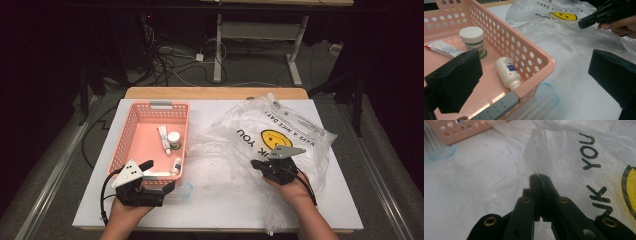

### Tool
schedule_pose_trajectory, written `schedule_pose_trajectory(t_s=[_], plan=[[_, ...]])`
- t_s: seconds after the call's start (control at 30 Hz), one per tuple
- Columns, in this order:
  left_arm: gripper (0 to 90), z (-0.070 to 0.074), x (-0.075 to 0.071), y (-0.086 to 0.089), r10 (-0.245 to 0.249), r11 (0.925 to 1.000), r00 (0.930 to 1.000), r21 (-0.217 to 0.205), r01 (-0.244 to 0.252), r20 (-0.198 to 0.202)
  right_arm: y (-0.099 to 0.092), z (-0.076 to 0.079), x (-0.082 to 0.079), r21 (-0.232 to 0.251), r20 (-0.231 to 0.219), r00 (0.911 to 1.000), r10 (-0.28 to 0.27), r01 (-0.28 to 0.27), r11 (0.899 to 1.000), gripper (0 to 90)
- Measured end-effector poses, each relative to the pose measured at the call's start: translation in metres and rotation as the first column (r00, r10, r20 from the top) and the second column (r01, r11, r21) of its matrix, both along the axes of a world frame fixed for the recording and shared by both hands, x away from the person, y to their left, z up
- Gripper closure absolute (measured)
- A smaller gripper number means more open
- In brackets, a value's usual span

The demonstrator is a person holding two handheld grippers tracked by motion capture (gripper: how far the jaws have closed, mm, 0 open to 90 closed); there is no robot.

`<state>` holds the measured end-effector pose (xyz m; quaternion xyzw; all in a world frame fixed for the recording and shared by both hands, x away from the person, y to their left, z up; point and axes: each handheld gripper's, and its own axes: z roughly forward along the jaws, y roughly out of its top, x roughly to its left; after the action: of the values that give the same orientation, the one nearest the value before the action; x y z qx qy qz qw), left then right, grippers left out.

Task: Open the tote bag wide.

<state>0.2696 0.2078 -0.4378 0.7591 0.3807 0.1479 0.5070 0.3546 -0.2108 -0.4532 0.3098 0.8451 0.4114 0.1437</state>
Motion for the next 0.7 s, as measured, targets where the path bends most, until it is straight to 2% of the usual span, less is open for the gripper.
schedule_pose_trajectory(t_s=[0.37,0.7], plan=[[0.0,-0.003,0.002,0.005,0.033,0.9995,0.9994,0.005,-0.032,-0.015,-0.005,0.018,-0.004,0.078,0.082,0.9965,-0.012,0.005,0.997,90.0],[0.0,-0.003,0.003,0.011,0.055,0.9985,0.9983,-0.002,-0.055,-0.018,-0.009,0.033,-0.010,0.131,0.146,0.9886,-0.038,0.019,0.991,90.0]])
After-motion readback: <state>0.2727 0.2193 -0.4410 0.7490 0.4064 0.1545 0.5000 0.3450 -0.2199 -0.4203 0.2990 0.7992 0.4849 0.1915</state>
